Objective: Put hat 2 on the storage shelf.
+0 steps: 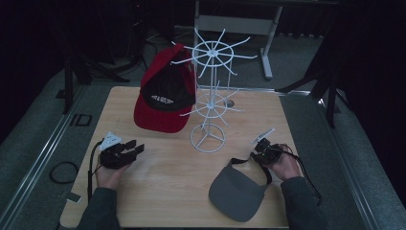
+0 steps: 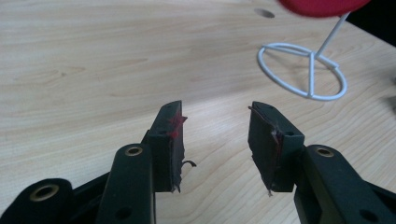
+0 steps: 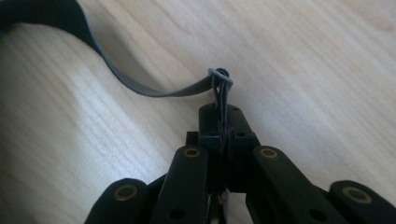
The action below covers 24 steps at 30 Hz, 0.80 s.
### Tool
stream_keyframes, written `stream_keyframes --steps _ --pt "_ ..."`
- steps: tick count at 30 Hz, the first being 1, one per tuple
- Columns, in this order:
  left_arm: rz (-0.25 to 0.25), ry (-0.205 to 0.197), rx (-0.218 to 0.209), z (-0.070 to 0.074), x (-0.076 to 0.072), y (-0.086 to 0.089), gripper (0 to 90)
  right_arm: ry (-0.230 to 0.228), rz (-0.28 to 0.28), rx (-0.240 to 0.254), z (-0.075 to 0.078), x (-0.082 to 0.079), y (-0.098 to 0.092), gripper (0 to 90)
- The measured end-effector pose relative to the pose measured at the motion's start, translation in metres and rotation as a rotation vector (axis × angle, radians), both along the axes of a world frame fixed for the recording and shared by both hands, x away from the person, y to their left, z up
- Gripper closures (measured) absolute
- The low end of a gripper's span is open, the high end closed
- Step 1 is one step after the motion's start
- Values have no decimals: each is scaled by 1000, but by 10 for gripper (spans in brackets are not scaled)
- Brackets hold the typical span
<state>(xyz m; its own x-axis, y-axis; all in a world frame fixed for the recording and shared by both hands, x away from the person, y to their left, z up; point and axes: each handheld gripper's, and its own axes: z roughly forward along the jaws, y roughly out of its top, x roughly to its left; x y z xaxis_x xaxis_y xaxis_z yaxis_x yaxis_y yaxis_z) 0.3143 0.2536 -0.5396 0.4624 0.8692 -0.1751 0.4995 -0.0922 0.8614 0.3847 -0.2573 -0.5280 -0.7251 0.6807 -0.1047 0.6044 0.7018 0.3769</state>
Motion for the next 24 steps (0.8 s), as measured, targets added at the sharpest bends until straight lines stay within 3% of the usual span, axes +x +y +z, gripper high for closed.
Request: stream_keyframes --steps 10,18,24 --pt "27 25 50 -13 5 3 552 -130 -25 30 10 0 2 882" --pt "39 28 59 -16 6 4 554 -161 -41 39 15 1 5 882" --pt "43 33 71 -18 8 3 557 -230 -73 90 26 -1 5 882"
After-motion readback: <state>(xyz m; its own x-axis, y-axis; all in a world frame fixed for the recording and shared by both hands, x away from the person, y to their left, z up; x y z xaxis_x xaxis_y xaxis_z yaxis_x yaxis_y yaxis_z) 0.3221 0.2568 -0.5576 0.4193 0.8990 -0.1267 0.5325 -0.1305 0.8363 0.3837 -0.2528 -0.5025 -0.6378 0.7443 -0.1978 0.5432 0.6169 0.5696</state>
